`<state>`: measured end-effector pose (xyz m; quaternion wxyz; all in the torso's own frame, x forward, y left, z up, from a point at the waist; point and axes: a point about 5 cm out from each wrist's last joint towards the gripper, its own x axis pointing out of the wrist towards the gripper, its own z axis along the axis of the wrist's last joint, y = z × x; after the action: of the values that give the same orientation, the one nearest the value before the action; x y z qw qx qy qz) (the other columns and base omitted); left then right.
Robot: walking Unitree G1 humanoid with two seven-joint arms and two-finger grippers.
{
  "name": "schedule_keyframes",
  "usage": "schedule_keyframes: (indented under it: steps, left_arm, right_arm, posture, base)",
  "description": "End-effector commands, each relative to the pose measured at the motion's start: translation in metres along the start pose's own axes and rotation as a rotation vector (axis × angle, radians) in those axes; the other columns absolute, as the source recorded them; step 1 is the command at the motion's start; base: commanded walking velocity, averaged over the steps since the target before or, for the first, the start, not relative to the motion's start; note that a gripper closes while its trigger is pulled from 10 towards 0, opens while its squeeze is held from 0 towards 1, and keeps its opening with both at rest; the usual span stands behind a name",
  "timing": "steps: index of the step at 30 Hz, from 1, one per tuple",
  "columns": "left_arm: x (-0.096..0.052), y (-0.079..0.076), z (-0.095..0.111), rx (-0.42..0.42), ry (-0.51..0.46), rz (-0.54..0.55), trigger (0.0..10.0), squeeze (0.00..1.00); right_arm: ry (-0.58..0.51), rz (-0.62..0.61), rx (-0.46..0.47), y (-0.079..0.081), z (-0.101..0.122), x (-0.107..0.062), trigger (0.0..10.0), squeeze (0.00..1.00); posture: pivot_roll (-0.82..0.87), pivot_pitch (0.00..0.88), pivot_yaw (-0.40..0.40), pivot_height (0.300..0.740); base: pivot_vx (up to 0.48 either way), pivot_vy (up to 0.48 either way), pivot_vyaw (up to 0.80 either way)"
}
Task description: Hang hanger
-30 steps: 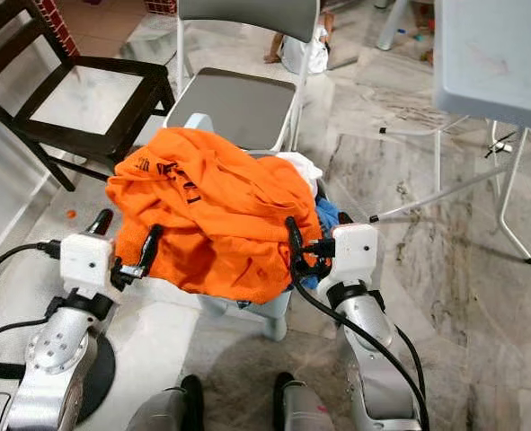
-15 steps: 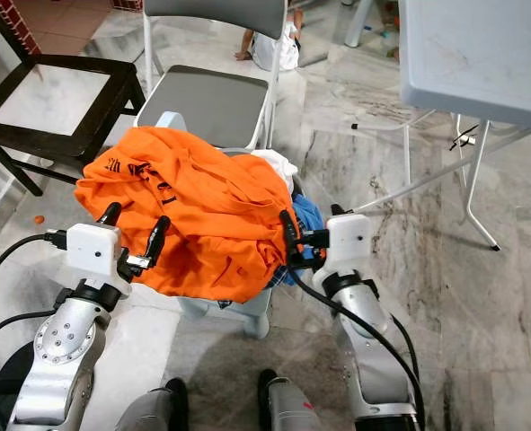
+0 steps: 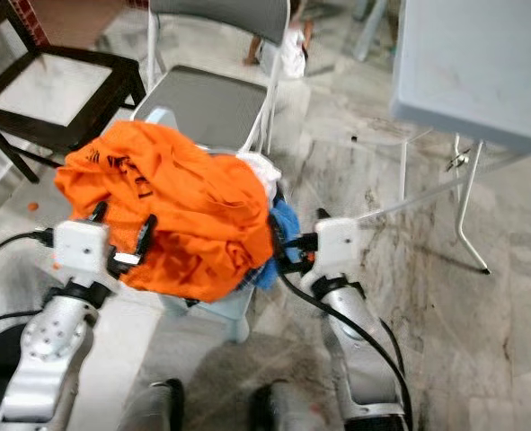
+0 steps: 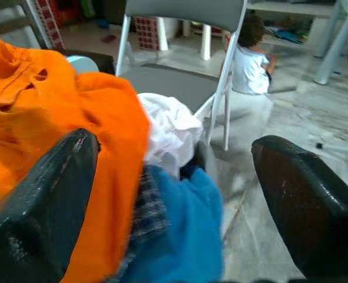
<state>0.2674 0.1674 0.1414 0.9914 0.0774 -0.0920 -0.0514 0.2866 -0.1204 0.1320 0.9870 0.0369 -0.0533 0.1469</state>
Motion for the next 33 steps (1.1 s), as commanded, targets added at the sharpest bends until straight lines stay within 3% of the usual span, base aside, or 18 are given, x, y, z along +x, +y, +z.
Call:
schedule_keyframes:
  steps: [1,24,29,33]
  left_arm:
    - [-0.002,-0.005,-0.001,0.011,0.01,0.003,10.0,0.0]
    - [-0.001,0.005,-0.003,-0.003,0.029,0.042,10.0,0.0]
    - [-0.003,0.014,-0.002,-0.007,0.03,0.078,10.0,0.0]
    - [-0.008,0.02,-0.002,0.007,0.034,0.105,10.0,0.0]
  right_arm:
    - [0.025,-0.029,-0.002,-0.01,-0.006,-0.008,10.0,0.0]
    - [0.016,-0.007,0.0,-0.005,-0.007,-0.006,10.0,0.0]
    - [-0.002,0.036,-0.005,-0.002,-0.005,-0.007,10.0,0.0]
    - [-0.005,0.052,0.0,0.0,-0.005,-0.008,10.0,0.0]
  posture:
    - [0.07,0.257,-0.044,0.74]
    - [0.08,0.247,-0.039,0.74]
    - [0.08,0.248,-0.04,0.74]
    - [0.08,0.249,-0.041,0.74]
  base:
    - [0.0,0.0,0.0]
    - [0.0,0.0,0.0]
    - [0.0,0.0,0.0]
    - [0.0,0.0,0.79]
